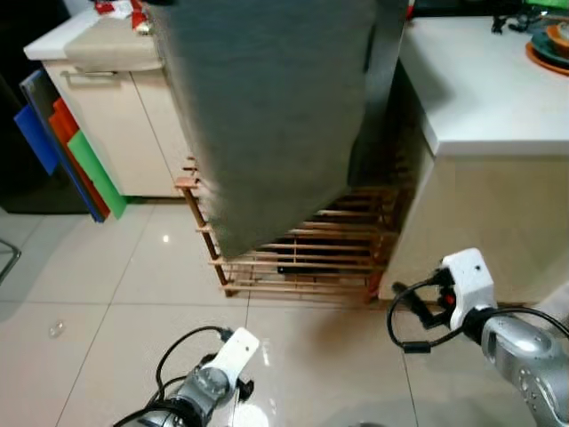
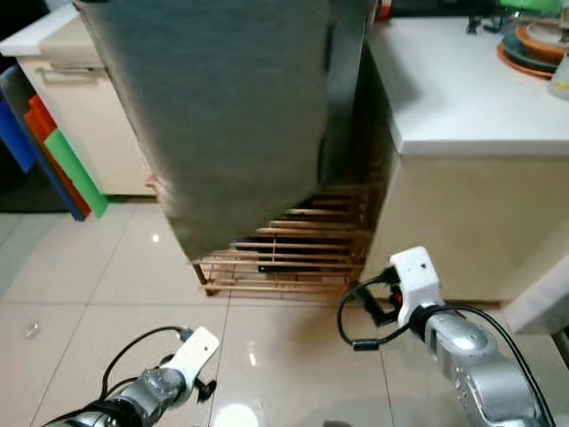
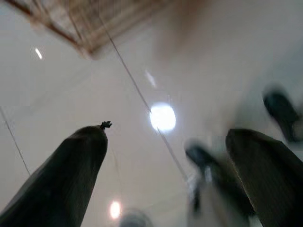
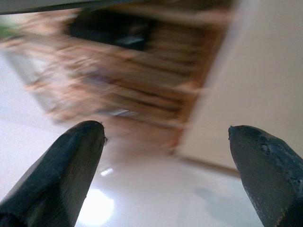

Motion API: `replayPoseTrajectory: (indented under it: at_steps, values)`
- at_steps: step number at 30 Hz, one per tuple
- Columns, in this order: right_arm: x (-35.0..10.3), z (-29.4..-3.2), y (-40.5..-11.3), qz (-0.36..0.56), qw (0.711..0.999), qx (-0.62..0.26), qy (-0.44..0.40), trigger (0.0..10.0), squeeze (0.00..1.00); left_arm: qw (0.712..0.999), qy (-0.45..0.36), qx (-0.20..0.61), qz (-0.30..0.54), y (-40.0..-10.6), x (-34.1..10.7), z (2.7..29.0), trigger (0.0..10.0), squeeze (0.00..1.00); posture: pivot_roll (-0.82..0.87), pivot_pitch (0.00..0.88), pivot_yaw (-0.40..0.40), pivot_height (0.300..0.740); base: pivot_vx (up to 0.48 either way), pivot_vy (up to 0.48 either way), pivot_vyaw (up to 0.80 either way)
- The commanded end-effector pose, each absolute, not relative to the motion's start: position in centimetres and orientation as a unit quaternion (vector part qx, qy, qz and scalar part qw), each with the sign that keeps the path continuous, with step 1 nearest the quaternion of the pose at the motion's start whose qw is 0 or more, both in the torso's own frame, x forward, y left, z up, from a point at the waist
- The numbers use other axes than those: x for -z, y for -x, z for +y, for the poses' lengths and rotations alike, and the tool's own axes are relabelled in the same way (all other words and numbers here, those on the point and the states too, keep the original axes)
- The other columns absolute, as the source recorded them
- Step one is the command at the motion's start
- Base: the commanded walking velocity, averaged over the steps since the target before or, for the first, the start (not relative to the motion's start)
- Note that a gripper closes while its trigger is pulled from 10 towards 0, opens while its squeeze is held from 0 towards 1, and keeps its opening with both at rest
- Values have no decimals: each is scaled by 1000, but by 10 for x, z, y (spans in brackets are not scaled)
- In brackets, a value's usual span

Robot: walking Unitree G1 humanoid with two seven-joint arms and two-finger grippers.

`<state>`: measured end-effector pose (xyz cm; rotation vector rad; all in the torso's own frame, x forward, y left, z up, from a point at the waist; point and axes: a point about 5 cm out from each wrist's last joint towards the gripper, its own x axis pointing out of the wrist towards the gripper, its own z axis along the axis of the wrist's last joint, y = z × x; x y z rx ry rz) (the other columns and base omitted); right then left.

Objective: Restocking fridge

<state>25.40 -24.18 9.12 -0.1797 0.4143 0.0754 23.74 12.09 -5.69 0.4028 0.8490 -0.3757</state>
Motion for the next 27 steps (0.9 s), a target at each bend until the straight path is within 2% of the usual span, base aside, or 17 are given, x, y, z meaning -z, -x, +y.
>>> replayPoseTrajectory:
  at_steps: [1,2,3,4,5,6,7,10,13,19,24,27]
  values:
    - [-103,-246,-263,162,981,10,109,10000,0,910,-172,156,344,-260,39,115,10000,0,-166,0,74,740,0,0,0]
    - [-107,-243,-268,138,985,27,102,10000,0,947,-109,147,263,-289,9,123,10000,0,-156,0,69,740,0,0,0]
    - [-109,-240,-272,124,987,33,93,10000,0,970,-73,142,183,-311,-21,131,10000,0,-147,0,62,740,0,0,0]
    - [-110,-238,-274,115,989,38,85,10000,0,981,-55,139,127,-323,-43,137,10000,0,-147,0,62,740,0,0,0]
    - [-113,-234,-277,100,991,45,82,10000,0,989,-35,134,54,-335,-76,135,10000,0,-143,0,61,740,0,0,0]
    - [-113,-234,-277,100,991,45,82,10000,0,989,-35,134,54,-335,-76,135,10000,0,-143,0,61,740,0,0,0]
    - [-120,-228,-283,67,993,57,74,10000,0,992,-7,121,-35,-345,-124,124,10000,0,-136,0,59,740,0,0,0]
    - [-127,-225,-286,39,995,71,60,10000,0,990,8,113,-82,-346,-150,119,10000,0,-132,0,61,740,0,0,0]
    - [-130,-221,-285,16,996,77,45,10000,0,989,-10,112,-93,-335,-157,122,10000,0,-128,0,74,740,0,0,0]
    - [-123,-226,-275,10,996,85,34,10000,0,996,1,77,-47,-290,-142,156,10000,0,-64,0,40,740,0,0,0]
    - [-116,-222,-276,17,997,63,40,10000,0,999,13,13,-40,-289,-146,169,10000,0,-40,0,19,740,0,0,0]
    - [-115,-218,-278,16,998,52,39,10000,0,999,7,-2,-31,-289,-147,173,10000,0,-37,0,13,740,311,364,0]
